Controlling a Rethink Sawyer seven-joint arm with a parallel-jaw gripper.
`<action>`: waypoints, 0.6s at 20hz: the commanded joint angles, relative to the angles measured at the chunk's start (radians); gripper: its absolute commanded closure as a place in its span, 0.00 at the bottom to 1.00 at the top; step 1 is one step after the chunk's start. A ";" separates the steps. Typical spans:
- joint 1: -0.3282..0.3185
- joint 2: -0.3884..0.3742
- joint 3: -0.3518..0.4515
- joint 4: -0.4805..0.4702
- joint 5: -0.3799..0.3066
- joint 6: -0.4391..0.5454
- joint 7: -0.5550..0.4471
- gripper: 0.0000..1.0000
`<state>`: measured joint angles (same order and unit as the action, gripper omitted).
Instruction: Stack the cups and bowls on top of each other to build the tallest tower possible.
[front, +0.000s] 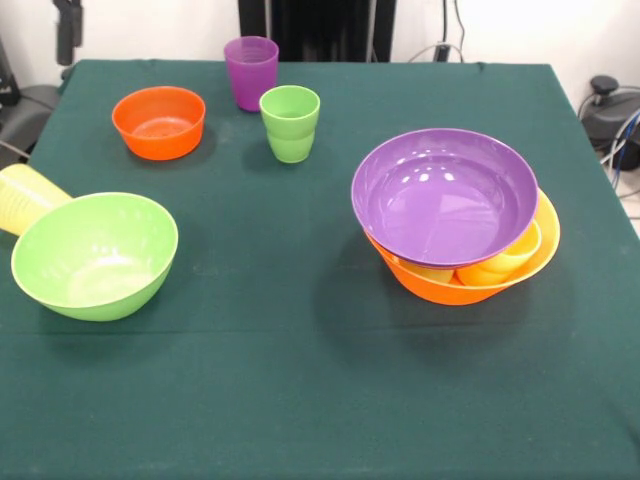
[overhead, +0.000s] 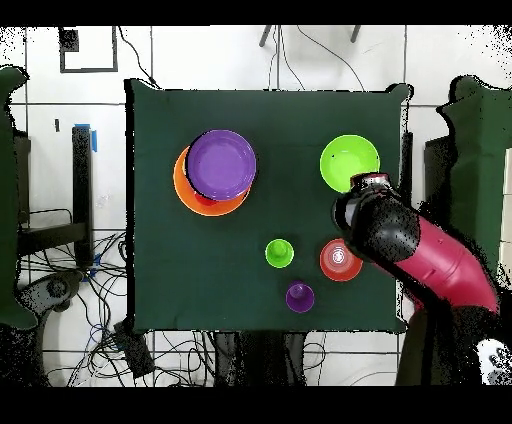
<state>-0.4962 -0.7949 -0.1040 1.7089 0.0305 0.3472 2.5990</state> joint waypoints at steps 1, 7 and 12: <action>0.039 0.091 0.147 0.134 -0.085 -0.131 -0.012 0.00; 0.074 0.113 0.129 0.146 -0.065 -0.191 0.043 0.00; 0.089 0.133 0.117 0.151 -0.058 -0.241 0.058 0.00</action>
<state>-0.4406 -0.7262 -0.0722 1.7953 0.0174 0.1731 2.5990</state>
